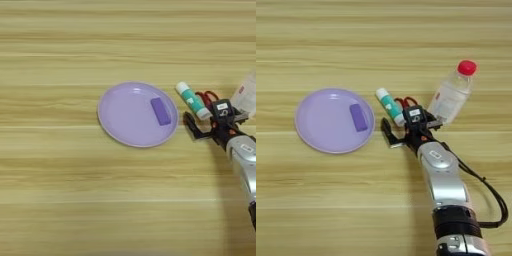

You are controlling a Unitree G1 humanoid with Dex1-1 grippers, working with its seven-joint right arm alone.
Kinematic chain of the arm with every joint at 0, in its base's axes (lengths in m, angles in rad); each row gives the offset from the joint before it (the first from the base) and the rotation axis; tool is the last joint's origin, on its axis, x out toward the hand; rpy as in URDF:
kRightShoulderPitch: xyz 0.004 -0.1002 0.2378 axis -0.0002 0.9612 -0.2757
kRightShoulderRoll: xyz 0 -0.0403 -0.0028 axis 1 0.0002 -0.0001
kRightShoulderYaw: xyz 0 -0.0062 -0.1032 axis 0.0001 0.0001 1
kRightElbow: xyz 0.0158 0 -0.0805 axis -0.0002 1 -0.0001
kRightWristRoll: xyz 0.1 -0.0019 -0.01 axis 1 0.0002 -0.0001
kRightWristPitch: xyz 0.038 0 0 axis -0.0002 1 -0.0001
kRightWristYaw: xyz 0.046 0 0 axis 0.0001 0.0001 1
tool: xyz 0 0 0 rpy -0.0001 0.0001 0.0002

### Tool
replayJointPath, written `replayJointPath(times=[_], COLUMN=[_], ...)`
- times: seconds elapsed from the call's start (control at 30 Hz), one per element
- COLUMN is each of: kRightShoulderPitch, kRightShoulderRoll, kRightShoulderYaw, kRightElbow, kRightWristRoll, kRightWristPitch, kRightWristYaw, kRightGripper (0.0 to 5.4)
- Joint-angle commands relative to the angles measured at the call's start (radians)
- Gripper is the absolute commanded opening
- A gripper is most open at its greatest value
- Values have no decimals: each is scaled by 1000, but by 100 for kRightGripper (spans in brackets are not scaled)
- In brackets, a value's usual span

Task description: Move the objects on the table

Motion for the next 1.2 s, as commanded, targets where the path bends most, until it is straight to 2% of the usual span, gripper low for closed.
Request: replayJointPath(times=[0.03, 0.2, 0.9, 1.07, 1.2], kRightShoulderPitch=[-73, -79, -84, -82, -80], kRightShoulderRoll=[-21, -17, -11, -11, -11], kRightShoulderYaw=[-8, -7, -9, -10, -11], kRightElbow=[-14, 6, 33, 29, 27], kRightWristRoll=[7, 14, 27, 27, 27], kRightWristPitch=[-33, -36, -33, -32, -32], kRightWristYaw=[-9, -3, 11, 11, 11], kRightGripper=[538, 513, 278, 200, 168])
